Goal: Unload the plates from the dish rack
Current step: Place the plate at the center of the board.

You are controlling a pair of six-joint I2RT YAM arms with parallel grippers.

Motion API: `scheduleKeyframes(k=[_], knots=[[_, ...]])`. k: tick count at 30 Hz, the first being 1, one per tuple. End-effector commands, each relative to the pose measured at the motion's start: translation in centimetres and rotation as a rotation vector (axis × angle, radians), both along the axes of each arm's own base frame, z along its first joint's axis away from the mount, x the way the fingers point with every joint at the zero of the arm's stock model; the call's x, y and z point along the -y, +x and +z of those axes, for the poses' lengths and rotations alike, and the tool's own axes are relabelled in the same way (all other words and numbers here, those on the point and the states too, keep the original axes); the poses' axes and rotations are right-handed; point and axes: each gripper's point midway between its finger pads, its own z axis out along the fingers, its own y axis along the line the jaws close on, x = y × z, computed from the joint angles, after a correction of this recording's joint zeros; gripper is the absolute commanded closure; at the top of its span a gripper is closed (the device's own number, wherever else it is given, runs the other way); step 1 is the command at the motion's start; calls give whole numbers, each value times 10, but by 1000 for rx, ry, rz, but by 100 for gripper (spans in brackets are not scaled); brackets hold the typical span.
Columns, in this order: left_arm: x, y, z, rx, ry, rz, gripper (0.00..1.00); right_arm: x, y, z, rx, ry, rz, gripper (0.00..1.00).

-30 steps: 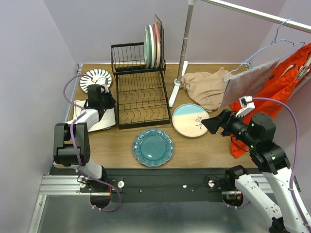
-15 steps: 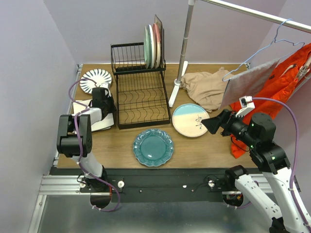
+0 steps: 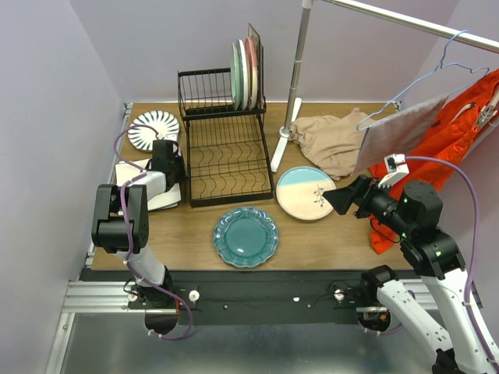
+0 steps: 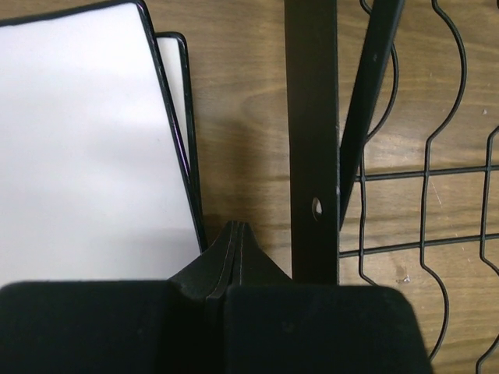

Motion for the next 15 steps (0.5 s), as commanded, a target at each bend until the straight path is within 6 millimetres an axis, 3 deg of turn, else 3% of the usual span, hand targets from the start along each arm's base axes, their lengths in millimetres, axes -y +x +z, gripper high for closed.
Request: scheduleKeyframes(k=[1,8,15], knots=[[2,-9,12,3,22,9,100,-1,3,3,18,19,-6,1],[18,-27,12,-30,5,-4,100,-2,2,2,12,25,-2,1],[13,-42,1,-79,57,27,100,-2,1,7,22,35,1,1]])
